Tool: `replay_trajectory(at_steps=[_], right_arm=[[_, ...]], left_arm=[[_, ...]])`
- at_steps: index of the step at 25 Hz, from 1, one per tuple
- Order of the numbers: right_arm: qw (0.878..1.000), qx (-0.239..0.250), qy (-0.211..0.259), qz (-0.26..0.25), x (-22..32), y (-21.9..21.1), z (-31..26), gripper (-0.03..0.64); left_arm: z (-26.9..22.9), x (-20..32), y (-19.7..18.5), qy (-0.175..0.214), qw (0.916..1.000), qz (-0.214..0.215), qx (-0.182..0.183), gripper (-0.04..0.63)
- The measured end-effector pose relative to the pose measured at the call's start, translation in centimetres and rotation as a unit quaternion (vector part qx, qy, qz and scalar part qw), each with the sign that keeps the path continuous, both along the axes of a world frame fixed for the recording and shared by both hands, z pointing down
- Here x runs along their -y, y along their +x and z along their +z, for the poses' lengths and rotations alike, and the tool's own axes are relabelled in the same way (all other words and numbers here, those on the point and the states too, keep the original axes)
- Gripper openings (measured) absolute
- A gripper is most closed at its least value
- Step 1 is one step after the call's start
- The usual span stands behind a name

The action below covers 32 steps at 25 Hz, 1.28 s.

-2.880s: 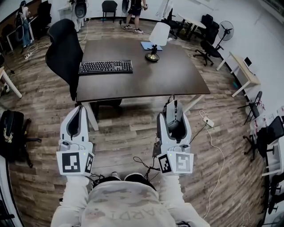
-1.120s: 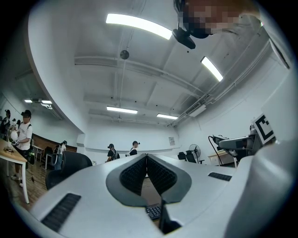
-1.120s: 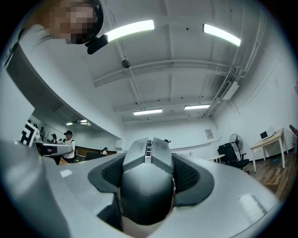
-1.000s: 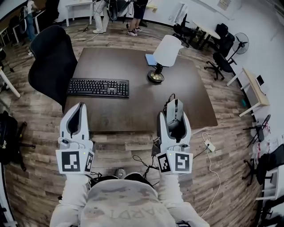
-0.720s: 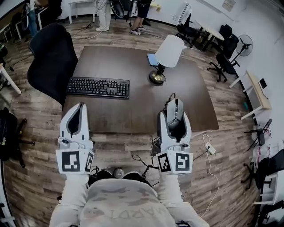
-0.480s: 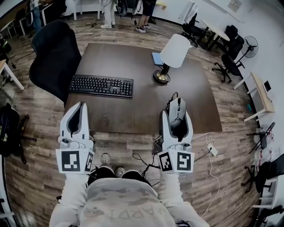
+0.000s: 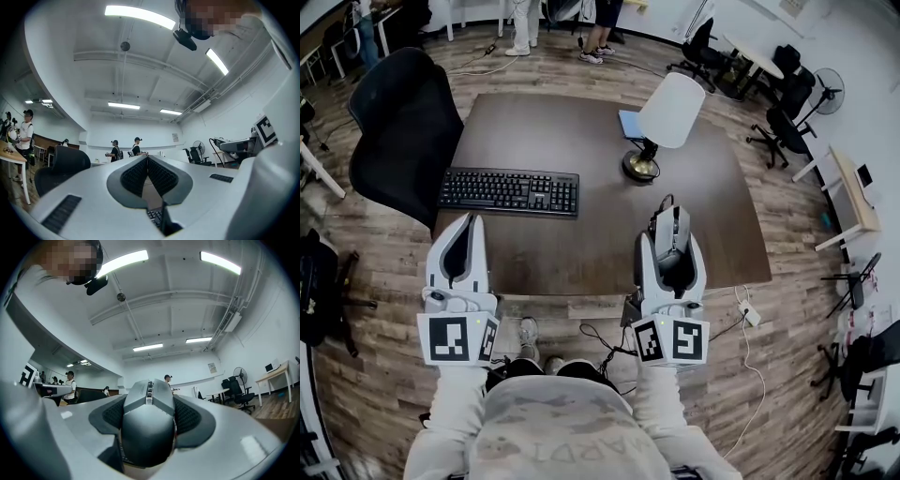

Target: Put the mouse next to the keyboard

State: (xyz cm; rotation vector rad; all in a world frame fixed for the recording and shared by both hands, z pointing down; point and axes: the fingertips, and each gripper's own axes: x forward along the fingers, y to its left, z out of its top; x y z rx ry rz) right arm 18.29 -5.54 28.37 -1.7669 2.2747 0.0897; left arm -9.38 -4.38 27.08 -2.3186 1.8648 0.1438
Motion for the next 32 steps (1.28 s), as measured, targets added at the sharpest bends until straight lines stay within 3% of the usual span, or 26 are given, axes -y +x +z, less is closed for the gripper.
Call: replay_trajectory(at_steps=[32], right_arm=[[0.993,0.008,-0.035,0.112,13.0,-1.8,2.7,0.308]], left_arm=[[0.9,18.0,-2.7,-0.01,0.9944,0.105,-0.004,0.008]])
